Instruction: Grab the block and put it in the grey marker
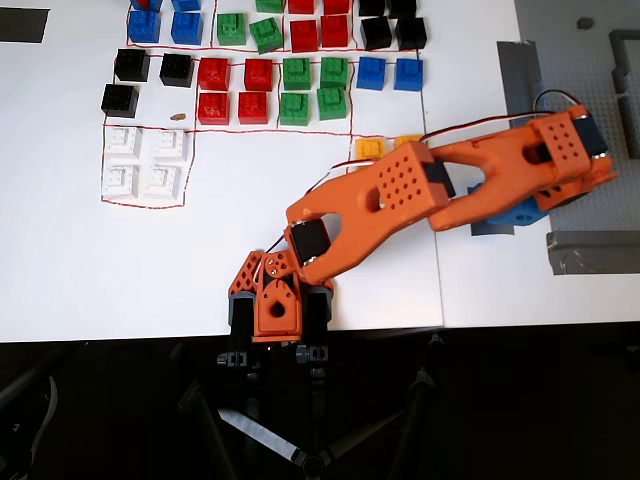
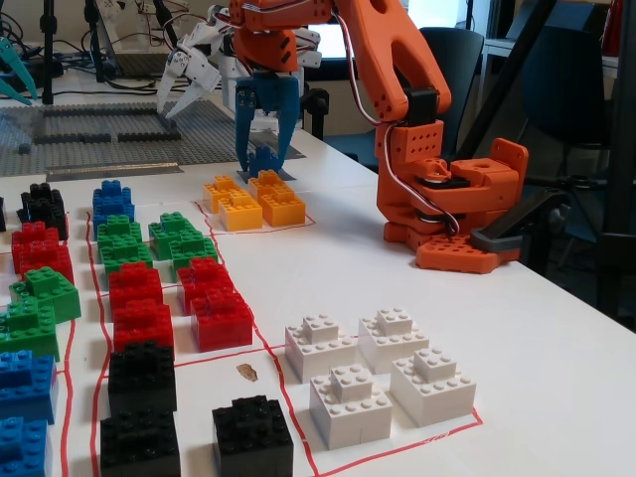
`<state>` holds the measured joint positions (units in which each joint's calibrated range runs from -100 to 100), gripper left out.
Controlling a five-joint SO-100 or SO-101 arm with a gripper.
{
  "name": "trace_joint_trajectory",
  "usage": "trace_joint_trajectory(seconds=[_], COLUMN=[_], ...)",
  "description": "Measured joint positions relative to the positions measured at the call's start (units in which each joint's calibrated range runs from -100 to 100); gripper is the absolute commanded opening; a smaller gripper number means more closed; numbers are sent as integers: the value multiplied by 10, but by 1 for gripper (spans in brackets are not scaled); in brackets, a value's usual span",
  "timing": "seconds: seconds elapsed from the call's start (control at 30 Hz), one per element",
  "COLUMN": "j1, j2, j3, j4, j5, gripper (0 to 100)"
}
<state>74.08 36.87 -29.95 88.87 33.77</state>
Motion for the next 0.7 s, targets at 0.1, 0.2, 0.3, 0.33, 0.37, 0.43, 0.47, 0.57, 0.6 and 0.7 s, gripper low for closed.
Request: trace_joint_trajectory(seconds=[0.1,0.2,0.3,0.33,0.37,0.43,0.47,0.57,0.6,0.7], j1=[4,4,1,2,4,10,11,11,10,8], j2=[0,0,0,0,0,0,0,0,0,0], j3=[0,0,0,0,0,0,0,0,0,0], j4=[0,-1,-1,-1,-1,-1,-1,-1,-1,2], j5=[0,0,0,1,5,12,15,19,19,19], gripper=[15,20,33,35,38,40,41,43,45,47])
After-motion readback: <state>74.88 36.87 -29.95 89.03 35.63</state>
